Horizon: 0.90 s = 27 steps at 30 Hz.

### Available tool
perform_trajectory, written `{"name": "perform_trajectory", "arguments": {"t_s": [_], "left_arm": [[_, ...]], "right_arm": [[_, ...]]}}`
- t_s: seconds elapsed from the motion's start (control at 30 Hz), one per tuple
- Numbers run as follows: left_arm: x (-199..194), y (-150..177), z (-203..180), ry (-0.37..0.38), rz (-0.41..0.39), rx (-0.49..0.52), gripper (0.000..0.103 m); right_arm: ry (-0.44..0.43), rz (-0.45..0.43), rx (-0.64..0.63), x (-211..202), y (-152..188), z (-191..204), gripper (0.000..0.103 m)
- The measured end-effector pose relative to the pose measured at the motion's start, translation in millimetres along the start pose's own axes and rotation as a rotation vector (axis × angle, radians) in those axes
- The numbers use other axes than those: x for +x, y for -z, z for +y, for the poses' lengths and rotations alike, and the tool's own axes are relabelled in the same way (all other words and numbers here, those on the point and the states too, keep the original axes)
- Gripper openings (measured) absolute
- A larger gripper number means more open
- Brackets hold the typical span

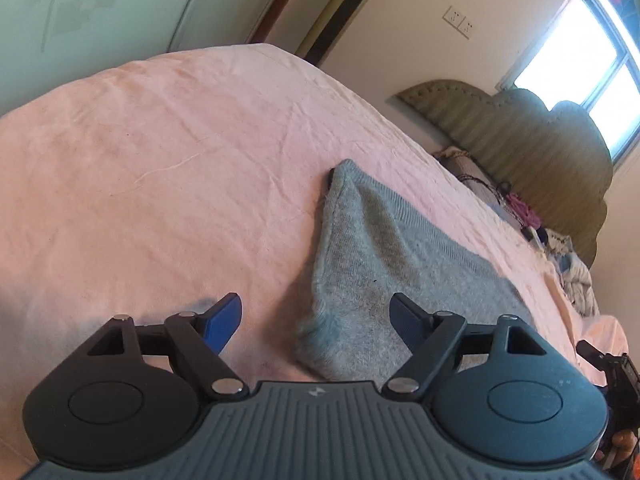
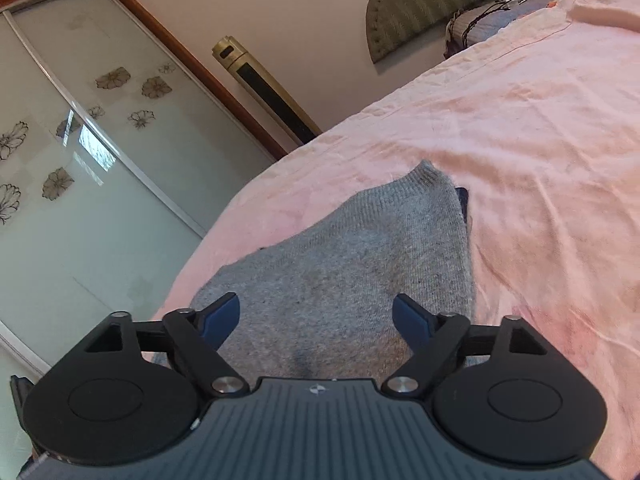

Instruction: Fold small clothes

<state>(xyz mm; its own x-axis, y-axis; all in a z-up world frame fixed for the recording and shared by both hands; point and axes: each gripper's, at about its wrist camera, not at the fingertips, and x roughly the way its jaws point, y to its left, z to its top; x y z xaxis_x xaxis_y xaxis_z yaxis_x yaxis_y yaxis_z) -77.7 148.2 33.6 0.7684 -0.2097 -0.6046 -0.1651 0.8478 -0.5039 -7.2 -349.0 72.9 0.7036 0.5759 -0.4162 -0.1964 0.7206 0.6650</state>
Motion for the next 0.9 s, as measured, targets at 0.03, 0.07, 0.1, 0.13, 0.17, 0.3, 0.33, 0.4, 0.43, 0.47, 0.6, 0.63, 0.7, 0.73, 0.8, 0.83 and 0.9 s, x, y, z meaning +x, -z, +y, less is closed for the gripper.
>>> {"name": "perform_trajectory", "arguments": {"t_s": [0.03, 0.07, 0.1, 0.13, 0.17, 0.3, 0.33, 0.4, 0.43, 0.47, 0.6, 0.63, 0.7, 0.73, 0.8, 0.83, 0.9], "left_arm": [[0.5, 1.4, -4.1, 0.001, -0.002, 0.013, 0.08], [1.3, 2.8, -8.5, 0.0, -0.003, 0.037, 0.08], [2.8, 4.0, -14.2, -0.005, -0.003, 0.074, 0.076], [4.6, 5.0, -20.0, -0.008, -0.002, 0.111, 0.064], [7.5, 5.9, -24.8, -0.004, 0.005, 0.141, 0.057], [30.9, 9.3, -28.9, -0.055, 0.075, 0.17, 0.029], [35.2, 9.6, -27.0, -0.077, 0.085, 0.159, 0.013], [27.7, 9.4, -22.1, -0.062, 0.067, 0.131, 0.008], [17.3, 9.1, -19.4, -0.046, 0.045, 0.115, 0.007], [8.3, 9.7, -17.5, -0.043, 0.034, 0.115, 0.006], [5.5, 22.7, -5.6, -0.091, 0.061, 0.161, 0.007], [2.6, 21.0, -8.5, -0.088, 0.065, 0.169, 0.01], [-6.4, 16.7, -14.2, -0.058, 0.055, 0.171, 0.014], [-12.7, 14.8, -17.8, -0.039, 0.032, 0.181, 0.016], [-25.4, 13.0, -26.1, -0.029, -0.019, 0.213, 0.038], [-28.9, 12.2, -26.9, -0.036, -0.026, 0.202, 0.066], [-35.2, 17.5, -18.8, -0.028, -0.057, 0.117, 0.085]], "right_arm": [[0.009, 0.005, -0.01, -4.7, 1.4, 0.4, 0.09], [0.023, 0.015, -0.017, -7.9, 2.3, -0.4, 0.09], [0.04, 0.022, -0.018, -10.0, 3.3, -1.5, 0.09], [0.055, 0.027, -0.017, -11.5, 4.2, -3.0, 0.09], [0.063, 0.029, -0.014, -13.3, 4.5, -5.2, 0.09], [0.089, 0.012, 0.022, -19.0, 4.6, -14.6, 0.09], [0.088, 0.008, 0.033, -19.8, 4.9, -17.0, 0.09], [0.094, 0.01, 0.043, -21.5, 5.9, -19.1, 0.09], [0.1, 0.015, 0.038, -23.7, 6.6, -19.2, 0.09], [0.103, 0.019, 0.032, -26.5, 7.1, -18.7, 0.09], [0.123, 0.028, 0.019, -41.8, 9.1, -24.6, 0.091], [0.13, 0.025, 0.027, -42.7, 8.5, -27.8, 0.091], [0.142, 0.021, 0.051, -42.6, 7.0, -31.1, 0.091], [0.138, 0.02, 0.057, -42.7, 5.9, -30.2, 0.091], [0.128, 0.019, 0.036, -44.7, 3.7, -23.3, 0.092], [0.148, 0.032, 0.022, -45.0, 3.1, -20.3, 0.093], [0.176, 0.059, 0.023, -47.9, 4.1, -19.0, 0.094]]}}
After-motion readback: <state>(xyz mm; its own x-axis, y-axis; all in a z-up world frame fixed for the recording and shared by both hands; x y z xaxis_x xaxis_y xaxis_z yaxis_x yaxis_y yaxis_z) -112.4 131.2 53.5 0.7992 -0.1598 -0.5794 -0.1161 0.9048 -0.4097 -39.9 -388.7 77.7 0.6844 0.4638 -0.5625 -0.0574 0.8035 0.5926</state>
